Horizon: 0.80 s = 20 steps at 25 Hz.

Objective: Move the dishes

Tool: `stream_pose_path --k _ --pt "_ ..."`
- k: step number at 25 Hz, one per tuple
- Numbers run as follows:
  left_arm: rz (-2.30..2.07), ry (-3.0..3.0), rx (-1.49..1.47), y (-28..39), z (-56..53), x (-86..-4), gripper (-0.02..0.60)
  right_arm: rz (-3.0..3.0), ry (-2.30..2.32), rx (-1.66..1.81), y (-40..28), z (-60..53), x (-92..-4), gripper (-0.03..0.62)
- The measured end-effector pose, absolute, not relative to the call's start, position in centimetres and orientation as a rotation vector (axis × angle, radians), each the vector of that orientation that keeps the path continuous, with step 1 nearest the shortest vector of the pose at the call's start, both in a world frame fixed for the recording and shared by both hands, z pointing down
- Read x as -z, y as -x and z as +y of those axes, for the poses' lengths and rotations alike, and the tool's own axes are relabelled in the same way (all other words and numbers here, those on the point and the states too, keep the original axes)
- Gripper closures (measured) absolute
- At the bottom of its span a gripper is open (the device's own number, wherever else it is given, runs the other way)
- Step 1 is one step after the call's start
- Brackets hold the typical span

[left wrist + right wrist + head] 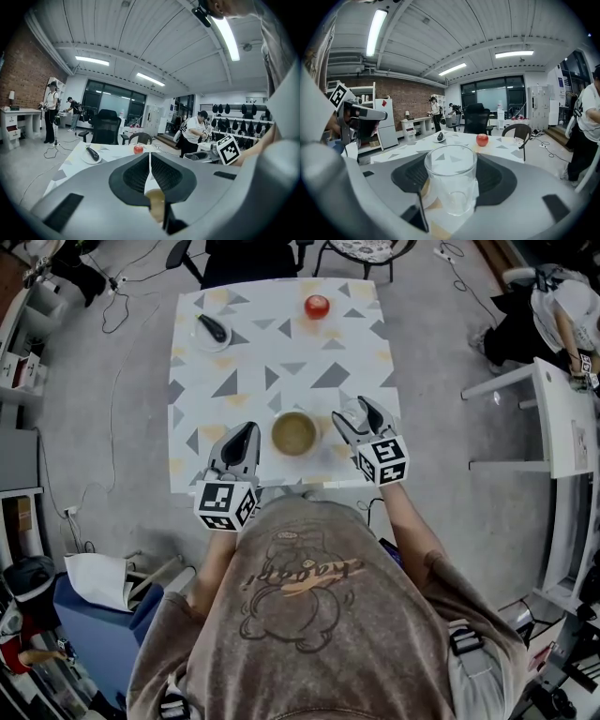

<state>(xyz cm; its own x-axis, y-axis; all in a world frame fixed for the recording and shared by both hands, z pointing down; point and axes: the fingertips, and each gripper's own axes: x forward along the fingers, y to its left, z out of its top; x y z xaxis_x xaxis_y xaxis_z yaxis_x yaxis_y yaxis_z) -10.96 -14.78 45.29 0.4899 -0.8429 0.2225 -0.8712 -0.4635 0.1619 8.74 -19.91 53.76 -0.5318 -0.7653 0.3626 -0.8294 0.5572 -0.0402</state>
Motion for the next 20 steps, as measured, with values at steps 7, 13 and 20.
stream_pose_path --k 7,13,20 --pt "-1.466 -2.474 -0.197 11.3 -15.0 -45.7 0.554 -2.485 -1.296 -0.319 -8.2 -20.5 -56.6 0.299" --pt "-1.475 -2.445 -0.204 11.8 -15.2 -46.1 0.554 -2.483 -1.279 -0.340 -8.0 -20.8 -58.2 0.298" --pt "-1.479 -2.423 -0.207 11.9 -15.4 -46.4 0.554 -2.487 -1.263 -0.356 -8.0 -20.6 -59.2 0.296"
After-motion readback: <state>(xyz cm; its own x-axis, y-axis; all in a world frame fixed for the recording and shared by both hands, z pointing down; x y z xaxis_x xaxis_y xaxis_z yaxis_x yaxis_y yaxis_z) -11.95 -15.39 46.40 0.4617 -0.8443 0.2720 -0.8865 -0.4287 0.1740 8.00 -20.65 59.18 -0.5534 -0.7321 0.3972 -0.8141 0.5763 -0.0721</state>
